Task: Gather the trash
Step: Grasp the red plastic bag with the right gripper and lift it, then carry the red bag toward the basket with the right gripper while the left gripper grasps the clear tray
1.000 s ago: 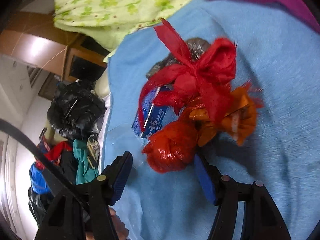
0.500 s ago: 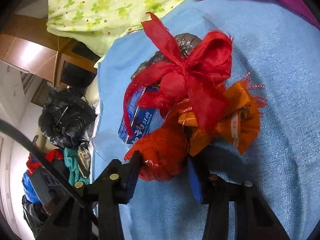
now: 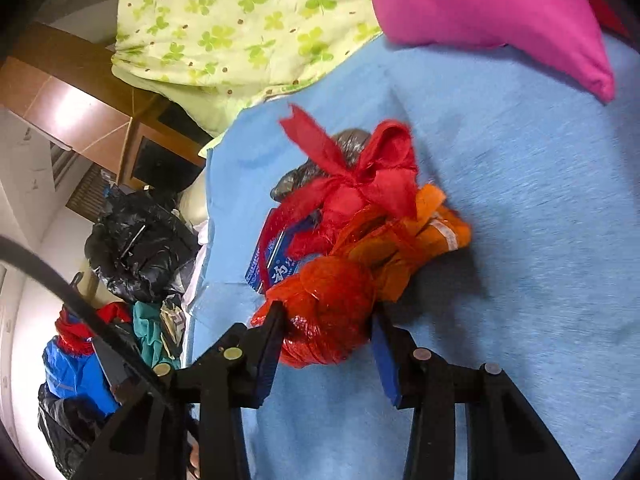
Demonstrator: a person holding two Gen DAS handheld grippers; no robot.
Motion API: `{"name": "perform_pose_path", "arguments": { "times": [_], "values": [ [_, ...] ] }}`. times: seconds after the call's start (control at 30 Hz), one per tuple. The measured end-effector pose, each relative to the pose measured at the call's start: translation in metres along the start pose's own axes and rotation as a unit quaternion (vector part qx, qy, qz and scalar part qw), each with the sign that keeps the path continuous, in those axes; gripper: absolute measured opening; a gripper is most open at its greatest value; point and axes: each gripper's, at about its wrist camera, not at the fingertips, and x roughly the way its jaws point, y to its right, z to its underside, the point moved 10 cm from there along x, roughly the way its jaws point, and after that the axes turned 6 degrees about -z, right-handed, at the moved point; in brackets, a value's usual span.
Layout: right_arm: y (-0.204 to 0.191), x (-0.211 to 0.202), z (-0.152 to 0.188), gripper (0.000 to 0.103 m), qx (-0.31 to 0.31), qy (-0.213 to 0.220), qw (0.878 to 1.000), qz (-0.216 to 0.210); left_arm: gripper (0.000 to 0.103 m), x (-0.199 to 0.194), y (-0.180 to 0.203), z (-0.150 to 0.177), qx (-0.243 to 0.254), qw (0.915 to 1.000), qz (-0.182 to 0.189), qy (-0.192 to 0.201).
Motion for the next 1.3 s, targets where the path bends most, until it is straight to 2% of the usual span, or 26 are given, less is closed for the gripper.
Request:
{"name": "perform_pose_path", "arguments": {
  "times": [0.2,0.3,0.43,0.57,0.6,0.63,0.67,0.7,0.73,0.83,0.97,1.13,1.27,1.3],
  "values": [
    [-0.007,-0.028,-0.001,0.045,-0.04,0.014,0.999,0.007,0.003,-0.016,0.006,-0.001,0.007,0.9998,0.012,0.015],
    [-0.009,-0.041,-0.001,0.045,-0.058,0.018,0.998,0.019,0.003,-0.027,0.014,0.007,0.007,0.999,0.042,0.009],
    [-0.006,-0.06,-0.002,0.045,-0.081,0.025,0.996,0.034,0.003,-0.04,0.039,0.027,0.043,0.9962,0.075,-0.004],
    [0.006,-0.07,-0.003,0.045,-0.08,0.026,0.995,0.046,0.003,-0.054,0.068,0.04,0.091,0.9897,0.111,-0.006],
    [0.009,-0.072,-0.004,0.045,-0.079,0.025,0.995,0.051,0.012,-0.057,0.069,0.038,0.098,0.9896,0.105,0.004],
    [0.013,-0.074,-0.005,0.045,-0.077,0.024,0.995,0.056,0.037,-0.061,0.069,0.035,0.105,0.9896,0.097,0.015],
    [0.016,-0.075,-0.005,0.045,-0.074,0.024,0.995,0.059,0.054,-0.065,0.067,0.031,0.11,0.9899,0.086,0.028],
    [0.019,-0.076,-0.007,0.045,-0.073,0.024,0.995,0.06,0.08,-0.067,0.064,0.029,0.11,0.9903,0.076,0.037],
    [0.023,-0.078,-0.008,0.045,-0.07,0.025,0.995,0.061,0.083,-0.07,0.062,0.026,0.11,0.9904,0.07,0.046],
    [0.028,-0.083,-0.01,0.045,-0.066,0.028,0.995,0.064,0.084,-0.073,0.061,0.025,0.116,0.9896,0.06,0.059],
    [0.031,-0.085,-0.009,0.045,-0.068,0.027,0.995,0.067,0.084,-0.052,0.072,0.039,0.134,0.9893,0.055,0.022],
    [0.028,-0.09,-0.009,0.045,-0.082,0.034,0.993,0.075,0.084,-0.041,0.083,0.057,0.183,0.9826,0.028,0.011],
    [0.012,-0.101,-0.012,0.045,-0.12,0.058,0.988,0.077,0.084,-0.033,0.079,0.061,0.184,0.9828,0.016,0.0],
    [0.008,-0.104,-0.013,0.045,-0.129,0.064,0.987,0.078,0.079,-0.033,0.078,0.061,0.183,0.983,0.015,0.001]
  ]
}}
